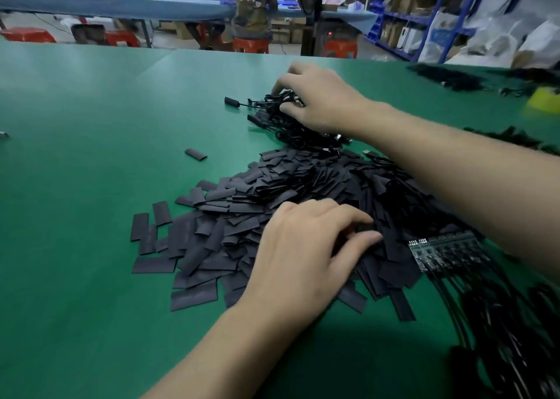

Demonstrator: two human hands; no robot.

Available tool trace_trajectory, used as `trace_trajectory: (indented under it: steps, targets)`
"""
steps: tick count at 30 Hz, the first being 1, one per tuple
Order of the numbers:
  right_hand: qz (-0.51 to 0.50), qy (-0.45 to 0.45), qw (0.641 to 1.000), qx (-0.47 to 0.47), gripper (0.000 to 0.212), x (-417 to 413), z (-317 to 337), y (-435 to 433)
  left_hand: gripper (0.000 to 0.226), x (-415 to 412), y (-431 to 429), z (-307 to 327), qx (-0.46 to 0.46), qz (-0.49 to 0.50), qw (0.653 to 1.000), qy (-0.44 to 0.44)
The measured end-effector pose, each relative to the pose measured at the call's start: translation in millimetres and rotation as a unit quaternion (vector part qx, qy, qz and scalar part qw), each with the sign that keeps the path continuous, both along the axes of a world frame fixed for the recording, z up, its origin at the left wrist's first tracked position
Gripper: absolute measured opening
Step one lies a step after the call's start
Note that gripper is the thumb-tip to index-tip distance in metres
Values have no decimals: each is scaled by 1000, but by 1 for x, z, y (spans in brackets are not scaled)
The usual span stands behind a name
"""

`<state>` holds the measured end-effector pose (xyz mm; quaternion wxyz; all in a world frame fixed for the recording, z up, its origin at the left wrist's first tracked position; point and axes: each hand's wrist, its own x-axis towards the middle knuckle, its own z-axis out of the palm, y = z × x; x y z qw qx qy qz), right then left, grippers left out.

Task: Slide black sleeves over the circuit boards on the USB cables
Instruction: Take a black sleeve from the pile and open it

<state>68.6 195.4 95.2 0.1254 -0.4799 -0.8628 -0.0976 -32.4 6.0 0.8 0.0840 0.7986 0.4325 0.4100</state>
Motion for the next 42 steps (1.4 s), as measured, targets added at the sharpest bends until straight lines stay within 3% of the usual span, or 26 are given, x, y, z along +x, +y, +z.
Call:
trace_trajectory:
  steps: [3, 6, 9, 13, 15, 18, 20, 23, 30, 42]
  targets:
    - [46, 64, 997, 19, 18, 52, -1, -60, 20, 0, 0, 1, -10, 15, 1000, -9]
    - [36, 84, 995, -43, 7, 101, -4, -119, 14, -1, -1, 3, -23, 19, 999, -27]
    - [-3, 41, 987, -156, 16, 132, -19, -152, 7, 0, -3, 5, -26, 24, 999, -26]
    - [-35, 13, 976, -213, 26, 155, -35, -170, 8, 0, -4, 5, -22, 35, 999, -15]
    - [-38, 1, 975, -218, 30, 161, -35, -172, 14, -1, -4, 6, -28, 33, 999, -18]
    - [-38, -13, 977, -212, 17, 162, -30, -172, 37, 0, -6, 8, -28, 22, 999, -20]
    - [-35, 53, 974, -216, 14, 162, -24, -176, 42, 1, -7, 9, -22, -1, 999, -24]
    - [0, 209, 949, -236, 12, 152, -19, -185, 27, 7, -11, 12, -34, -60, 997, -43]
    - [56, 395, 882, -250, 11, 123, -43, -194, 19, 10, -15, 16, -195, -111, 962, -158]
    - [108, 400, 862, -292, 5, 125, -50, -191, 10, 11, -16, 22, -311, -157, 901, -259]
